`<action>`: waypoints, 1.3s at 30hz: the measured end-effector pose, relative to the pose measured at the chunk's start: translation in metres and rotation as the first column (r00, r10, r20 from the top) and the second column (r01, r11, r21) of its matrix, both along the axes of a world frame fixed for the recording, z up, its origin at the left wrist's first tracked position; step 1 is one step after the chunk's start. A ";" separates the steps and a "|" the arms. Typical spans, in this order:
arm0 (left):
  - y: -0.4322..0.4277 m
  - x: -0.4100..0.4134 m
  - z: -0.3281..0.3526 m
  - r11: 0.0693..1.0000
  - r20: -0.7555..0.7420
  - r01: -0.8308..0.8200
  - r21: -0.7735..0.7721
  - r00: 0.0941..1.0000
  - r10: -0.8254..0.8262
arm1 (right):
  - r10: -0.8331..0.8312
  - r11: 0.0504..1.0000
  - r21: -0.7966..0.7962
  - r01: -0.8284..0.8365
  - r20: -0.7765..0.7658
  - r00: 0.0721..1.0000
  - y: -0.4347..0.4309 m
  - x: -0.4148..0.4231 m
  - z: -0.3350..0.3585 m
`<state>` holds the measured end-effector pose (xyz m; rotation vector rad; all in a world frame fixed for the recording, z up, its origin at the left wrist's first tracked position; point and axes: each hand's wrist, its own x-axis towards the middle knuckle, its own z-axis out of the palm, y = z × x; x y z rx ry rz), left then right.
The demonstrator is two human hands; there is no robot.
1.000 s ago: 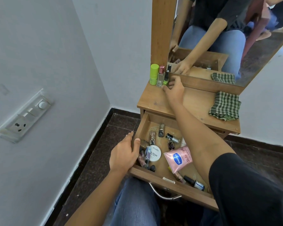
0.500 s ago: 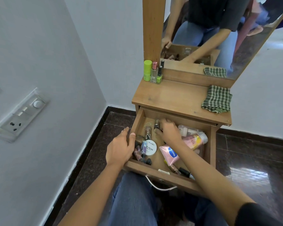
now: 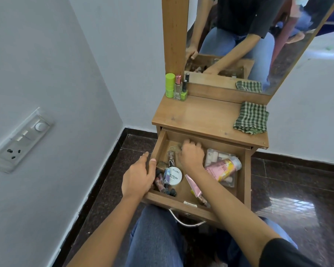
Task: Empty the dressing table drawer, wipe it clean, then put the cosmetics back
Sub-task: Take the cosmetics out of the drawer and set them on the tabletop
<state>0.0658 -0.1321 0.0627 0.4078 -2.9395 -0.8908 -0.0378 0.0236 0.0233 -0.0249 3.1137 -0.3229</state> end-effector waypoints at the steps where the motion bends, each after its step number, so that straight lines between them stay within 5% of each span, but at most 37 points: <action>1: 0.000 0.000 0.000 1.000 -0.003 0.002 -0.003 1.000 -0.002 | 0.020 1.000 -0.015 -0.021 -0.052 0.998 0.000 0.001 0.004; 9: 0.000 0.000 -0.001 1.000 -0.002 0.003 -0.006 1.000 -0.003 | 0.110 0.901 -0.312 -0.302 -0.509 0.854 0.018 -0.017 0.080; 19: 0.003 -0.002 0.001 1.000 0.002 0.001 0.001 1.000 -0.001 | -0.040 0.852 -0.513 -0.107 -0.266 0.963 0.026 -0.112 0.074; 27: 0.003 -0.003 0.001 1.000 0.003 0.002 -0.002 1.000 -0.002 | -0.224 0.678 -0.735 0.003 -0.203 0.953 0.021 -0.142 0.055; 39: 0.002 -0.003 -0.004 1.000 -0.015 -0.009 0.013 1.000 0.010 | -0.302 0.656 -0.751 0.074 -0.171 0.938 0.022 -0.162 0.048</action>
